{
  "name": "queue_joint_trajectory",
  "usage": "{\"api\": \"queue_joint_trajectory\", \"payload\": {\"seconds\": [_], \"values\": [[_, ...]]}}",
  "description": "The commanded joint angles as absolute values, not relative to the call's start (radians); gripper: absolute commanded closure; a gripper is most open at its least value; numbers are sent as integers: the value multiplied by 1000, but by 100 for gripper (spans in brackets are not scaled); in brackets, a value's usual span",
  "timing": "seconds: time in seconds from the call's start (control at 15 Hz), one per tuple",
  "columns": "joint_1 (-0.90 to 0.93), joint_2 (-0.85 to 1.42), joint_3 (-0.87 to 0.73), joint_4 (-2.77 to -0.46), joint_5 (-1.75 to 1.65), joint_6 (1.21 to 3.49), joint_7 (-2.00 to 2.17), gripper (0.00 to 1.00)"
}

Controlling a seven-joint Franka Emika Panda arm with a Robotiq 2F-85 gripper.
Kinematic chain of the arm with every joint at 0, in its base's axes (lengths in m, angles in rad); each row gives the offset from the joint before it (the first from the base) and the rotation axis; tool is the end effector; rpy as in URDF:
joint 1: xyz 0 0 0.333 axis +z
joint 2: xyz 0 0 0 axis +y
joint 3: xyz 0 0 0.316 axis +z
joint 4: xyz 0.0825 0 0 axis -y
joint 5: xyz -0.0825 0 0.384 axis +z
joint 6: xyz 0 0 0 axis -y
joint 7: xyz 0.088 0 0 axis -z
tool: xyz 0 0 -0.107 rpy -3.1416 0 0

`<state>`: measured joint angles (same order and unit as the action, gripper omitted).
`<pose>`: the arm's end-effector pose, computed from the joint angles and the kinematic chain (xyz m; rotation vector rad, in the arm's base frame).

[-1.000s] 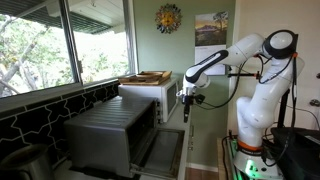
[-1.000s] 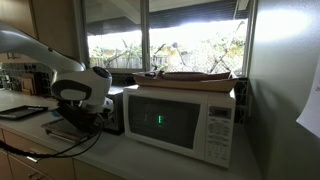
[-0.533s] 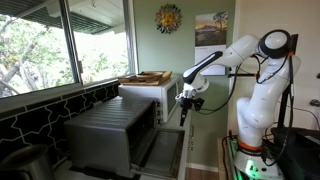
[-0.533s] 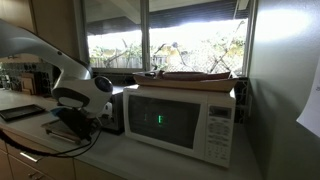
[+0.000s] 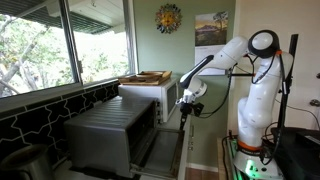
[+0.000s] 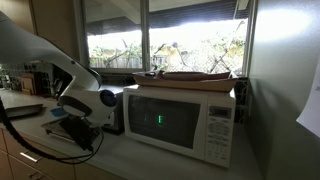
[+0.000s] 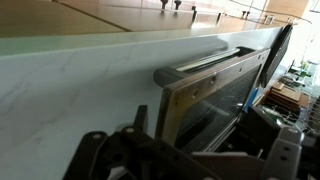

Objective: Close the oven door fully

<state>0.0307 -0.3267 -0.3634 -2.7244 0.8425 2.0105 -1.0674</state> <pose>0.3499 -0.0645 0.3114 -2.2550 -0.2585 -0.2209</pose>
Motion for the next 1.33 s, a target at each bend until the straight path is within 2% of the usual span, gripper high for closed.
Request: {"api": "queue_joint_trajectory", "payload": {"seconds": [0.0, 0.67, 1.27], "values": [[-27, -253, -319, -2702, 882, 1939, -1106, 0], [-160, -219, -311, -2656, 1035, 1615, -971, 0], [-215, -390, -245, -2724, 1305, 1653, -790, 0]]}}
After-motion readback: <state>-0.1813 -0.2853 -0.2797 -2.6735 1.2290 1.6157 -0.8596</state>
